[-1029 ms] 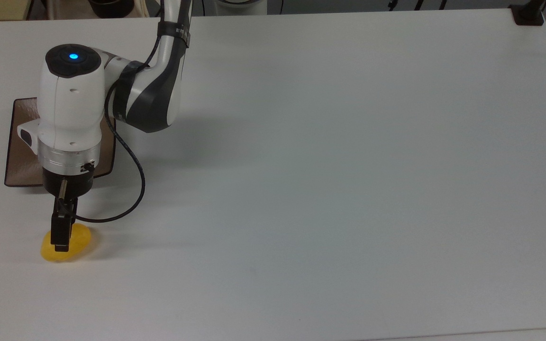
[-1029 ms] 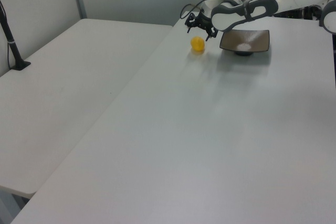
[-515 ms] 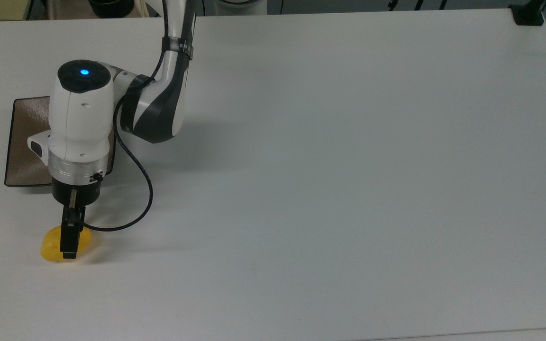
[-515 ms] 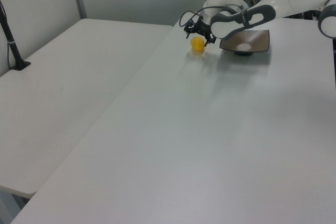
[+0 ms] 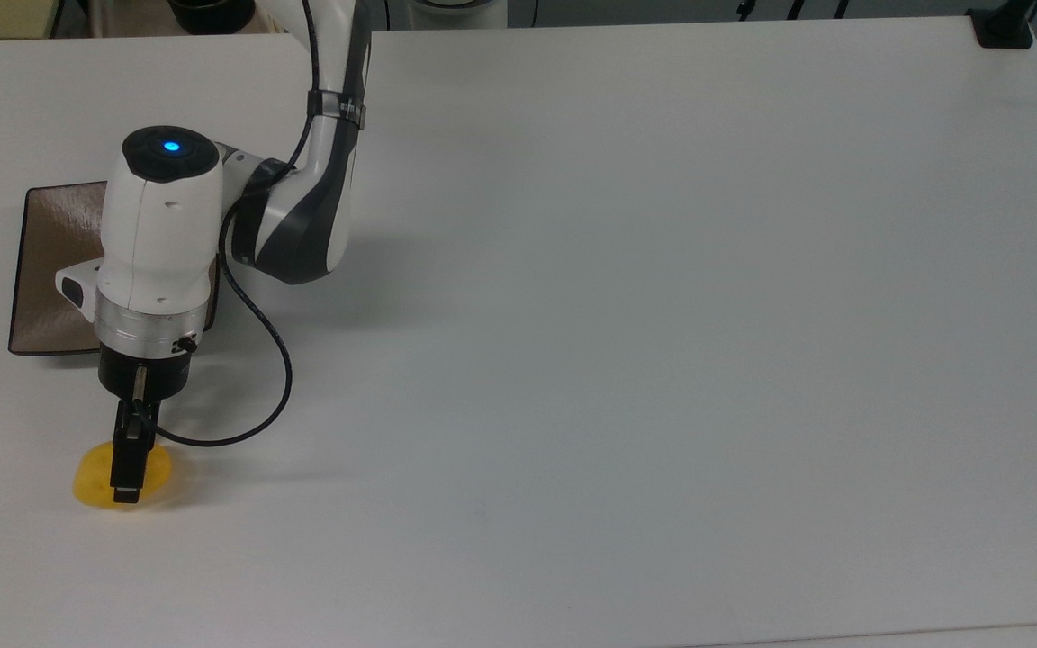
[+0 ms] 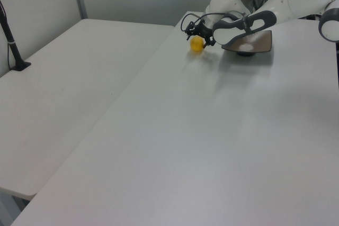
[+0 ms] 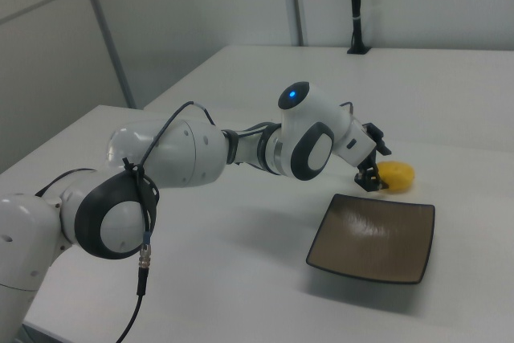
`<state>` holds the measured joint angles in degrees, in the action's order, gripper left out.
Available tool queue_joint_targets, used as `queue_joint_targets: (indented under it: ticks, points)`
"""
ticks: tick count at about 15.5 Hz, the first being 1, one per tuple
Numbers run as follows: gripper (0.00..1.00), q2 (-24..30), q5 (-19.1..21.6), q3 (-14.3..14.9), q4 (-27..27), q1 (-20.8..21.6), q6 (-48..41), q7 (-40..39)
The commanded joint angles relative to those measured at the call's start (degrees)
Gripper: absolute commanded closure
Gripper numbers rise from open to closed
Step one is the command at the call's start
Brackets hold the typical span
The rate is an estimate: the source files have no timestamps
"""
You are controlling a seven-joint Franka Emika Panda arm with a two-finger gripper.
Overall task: Put potatoes on a ceramic plate
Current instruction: 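Close the gripper on the yellow potato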
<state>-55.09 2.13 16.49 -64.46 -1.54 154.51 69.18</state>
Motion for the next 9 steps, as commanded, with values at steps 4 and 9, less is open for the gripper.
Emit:
queue_joint_targets:
  ticks: [4,9]
  points:
    - [0.49,-0.5,0.4,0.8,0.6,0.3,1.3,0.3]
    - [0.61,-0.5,0.3,0.8,0.6,0.3,1.3,-0.3]
